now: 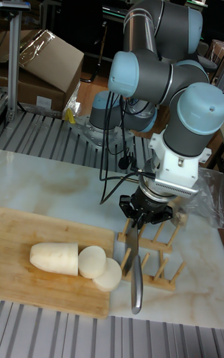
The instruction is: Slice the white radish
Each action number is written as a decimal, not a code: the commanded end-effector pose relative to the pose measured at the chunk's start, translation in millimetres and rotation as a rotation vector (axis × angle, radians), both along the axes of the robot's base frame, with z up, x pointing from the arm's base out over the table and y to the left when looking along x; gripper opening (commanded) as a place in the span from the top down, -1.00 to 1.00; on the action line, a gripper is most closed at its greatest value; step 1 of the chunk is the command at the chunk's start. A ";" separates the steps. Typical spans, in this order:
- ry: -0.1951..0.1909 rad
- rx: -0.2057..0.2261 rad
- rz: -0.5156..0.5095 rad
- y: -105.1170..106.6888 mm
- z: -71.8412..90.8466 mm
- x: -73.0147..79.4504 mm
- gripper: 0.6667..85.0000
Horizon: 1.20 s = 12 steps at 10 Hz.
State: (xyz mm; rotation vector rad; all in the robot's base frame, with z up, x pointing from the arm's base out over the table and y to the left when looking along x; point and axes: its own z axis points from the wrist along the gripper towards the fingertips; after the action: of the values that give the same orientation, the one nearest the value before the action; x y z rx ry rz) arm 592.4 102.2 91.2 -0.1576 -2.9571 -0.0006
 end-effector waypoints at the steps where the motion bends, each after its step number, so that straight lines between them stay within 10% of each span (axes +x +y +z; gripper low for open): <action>1: -0.035 0.013 0.002 -3.8 5.6 20.8 0.54; 12: -0.099 -0.047 -0.008 -9.6 -20.8 35.4 0.61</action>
State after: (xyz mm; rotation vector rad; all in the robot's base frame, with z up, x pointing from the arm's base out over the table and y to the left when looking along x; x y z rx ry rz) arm 627.3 91.4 74.1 -0.1710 -3.0477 0.0701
